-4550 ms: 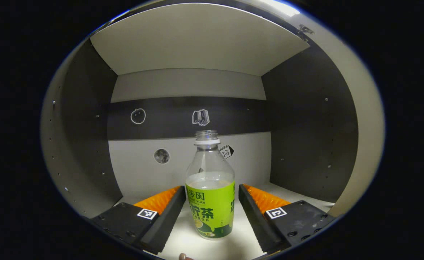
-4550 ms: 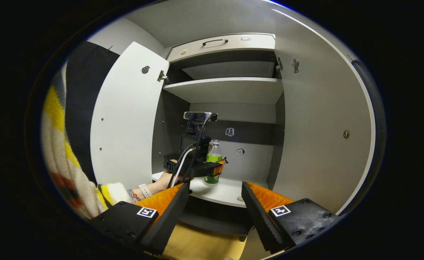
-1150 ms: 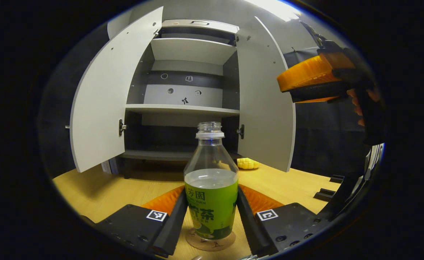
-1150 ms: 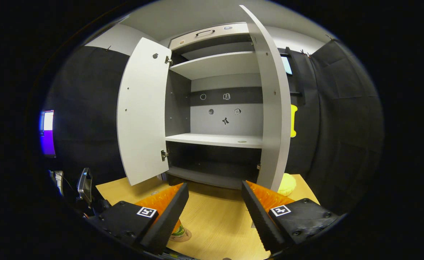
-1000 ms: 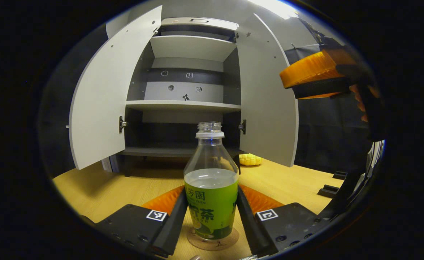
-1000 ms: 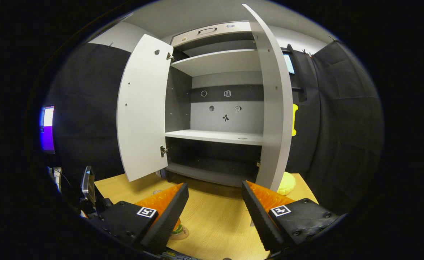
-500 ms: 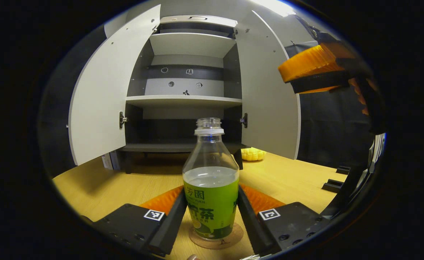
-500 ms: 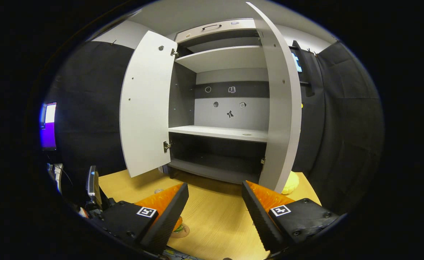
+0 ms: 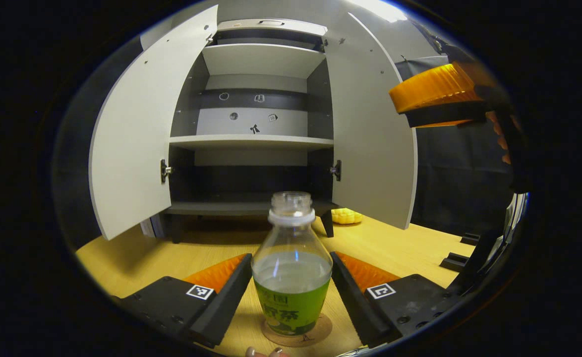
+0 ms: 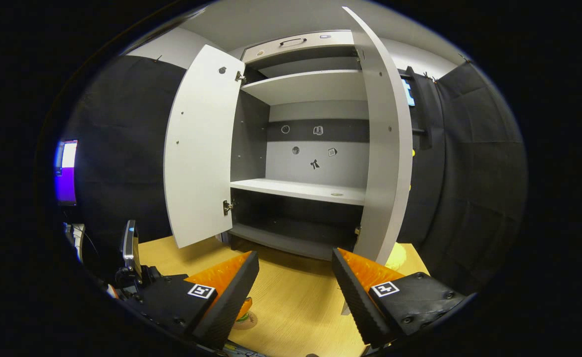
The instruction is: Grasp the bottle in the cabinet with the left hand and place it on the coaster, then close the right door with the right hand and the left door with the left hand.
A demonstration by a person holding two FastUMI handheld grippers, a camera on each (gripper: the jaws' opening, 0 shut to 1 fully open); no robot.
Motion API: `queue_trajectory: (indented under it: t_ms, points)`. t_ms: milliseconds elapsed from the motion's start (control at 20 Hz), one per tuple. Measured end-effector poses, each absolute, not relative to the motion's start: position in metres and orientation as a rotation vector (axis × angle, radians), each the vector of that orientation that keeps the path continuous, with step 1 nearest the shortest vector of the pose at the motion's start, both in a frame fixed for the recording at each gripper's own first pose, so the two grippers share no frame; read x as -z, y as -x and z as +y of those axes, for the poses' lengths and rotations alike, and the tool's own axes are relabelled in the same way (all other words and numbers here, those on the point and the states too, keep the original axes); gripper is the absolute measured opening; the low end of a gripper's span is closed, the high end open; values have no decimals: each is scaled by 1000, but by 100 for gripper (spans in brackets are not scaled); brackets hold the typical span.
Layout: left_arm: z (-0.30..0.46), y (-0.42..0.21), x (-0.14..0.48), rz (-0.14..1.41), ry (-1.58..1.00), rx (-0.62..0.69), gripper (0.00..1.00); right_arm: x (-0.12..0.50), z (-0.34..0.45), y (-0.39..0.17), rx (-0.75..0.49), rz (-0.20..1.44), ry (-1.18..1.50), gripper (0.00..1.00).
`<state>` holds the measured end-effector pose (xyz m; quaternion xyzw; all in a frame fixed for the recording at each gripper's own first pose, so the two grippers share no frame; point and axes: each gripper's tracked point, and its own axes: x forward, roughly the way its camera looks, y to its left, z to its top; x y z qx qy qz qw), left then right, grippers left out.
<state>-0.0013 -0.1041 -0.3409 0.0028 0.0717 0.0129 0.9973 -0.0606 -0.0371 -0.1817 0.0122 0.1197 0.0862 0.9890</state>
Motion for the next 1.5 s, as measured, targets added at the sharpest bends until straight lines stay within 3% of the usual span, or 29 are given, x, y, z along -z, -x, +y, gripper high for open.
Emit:
queue_trajectory:
  t_ms: [250, 600, 850, 1050, 1300, 1500]
  points:
    - [-108, -3, 258, 89, -36, 33, 96, 119, -57, 54, -102, 166, -50, 98]
    - [-103, -8, 137, 4, -97, 166, 94, 76, -111, 50, 161, 151, -50, 95]
    - [-64, 9, 94, -3, -77, 221, 99, 59, -168, 58, 392, 105, 7, 98]
    - [-10, 28, 85, 31, -94, 123, 96, 55, -195, 47, 435, 100, 3, 98]
    - [60, 49, 73, 50, -64, -153, 96, 56, -204, 21, 336, 92, -7, 96]
    - [90, 65, 69, 48, -46, -312, 96, 60, -192, 13, 181, 111, -91, 95]
